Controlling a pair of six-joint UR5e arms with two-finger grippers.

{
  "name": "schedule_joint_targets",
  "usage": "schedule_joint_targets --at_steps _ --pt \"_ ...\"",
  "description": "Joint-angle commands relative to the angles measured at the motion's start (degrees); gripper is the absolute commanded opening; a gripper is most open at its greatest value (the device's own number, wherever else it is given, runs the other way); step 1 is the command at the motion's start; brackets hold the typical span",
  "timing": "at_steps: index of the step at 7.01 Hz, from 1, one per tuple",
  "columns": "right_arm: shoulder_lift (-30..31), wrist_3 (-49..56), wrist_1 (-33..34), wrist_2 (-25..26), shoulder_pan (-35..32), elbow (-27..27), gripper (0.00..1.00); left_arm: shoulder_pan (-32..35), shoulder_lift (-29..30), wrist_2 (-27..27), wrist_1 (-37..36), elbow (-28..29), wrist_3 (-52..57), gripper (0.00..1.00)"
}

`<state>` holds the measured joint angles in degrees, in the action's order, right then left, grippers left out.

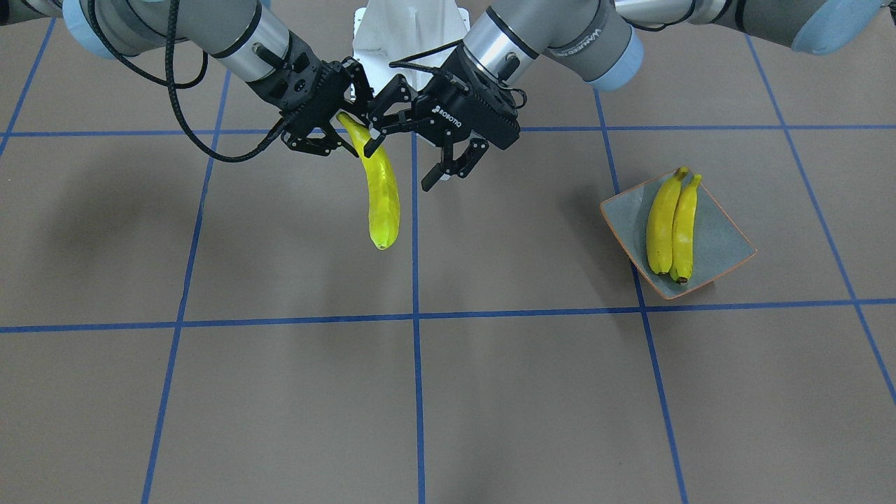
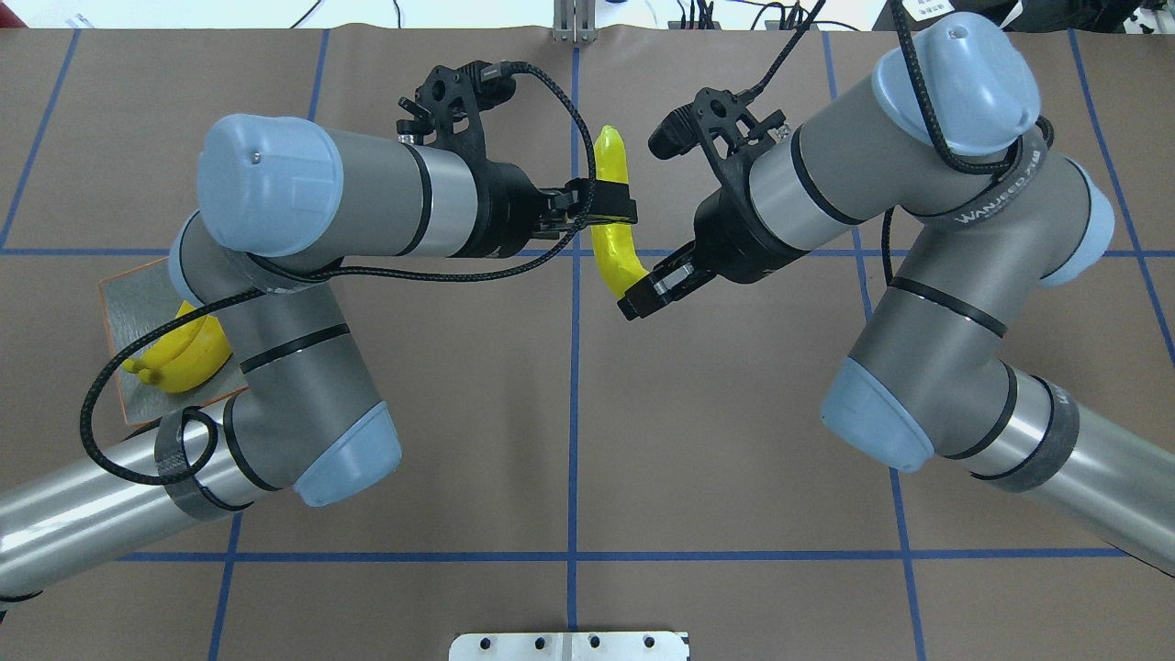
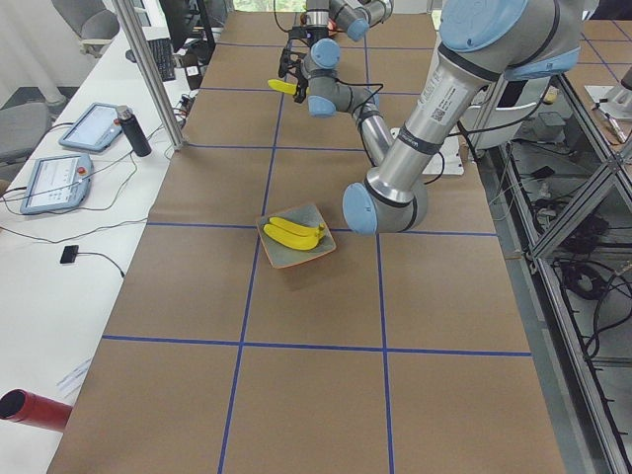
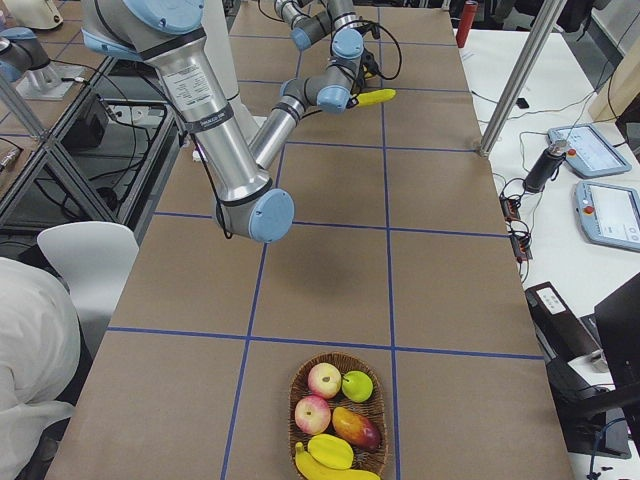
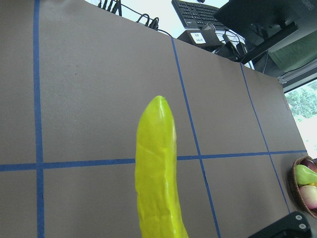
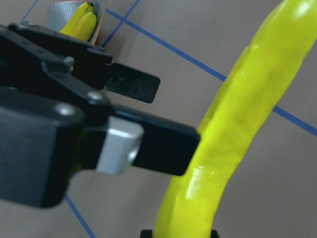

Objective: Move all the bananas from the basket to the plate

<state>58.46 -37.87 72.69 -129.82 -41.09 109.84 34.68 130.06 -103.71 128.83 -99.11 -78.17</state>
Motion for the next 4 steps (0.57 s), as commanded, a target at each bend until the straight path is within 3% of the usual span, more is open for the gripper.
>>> schedule_joint_targets --at_steps 1,4 --pt "0.2 0.0 0.0 0.0 0.0 0.6 0.00 0.1 1.1 0.1 2.8 3.6 -1.4 0.99" --pt "0.3 0.0 0.0 -0.1 0.0 1.1 0.00 0.3 1.3 0.1 3.4 4.4 -3.3 0.91"
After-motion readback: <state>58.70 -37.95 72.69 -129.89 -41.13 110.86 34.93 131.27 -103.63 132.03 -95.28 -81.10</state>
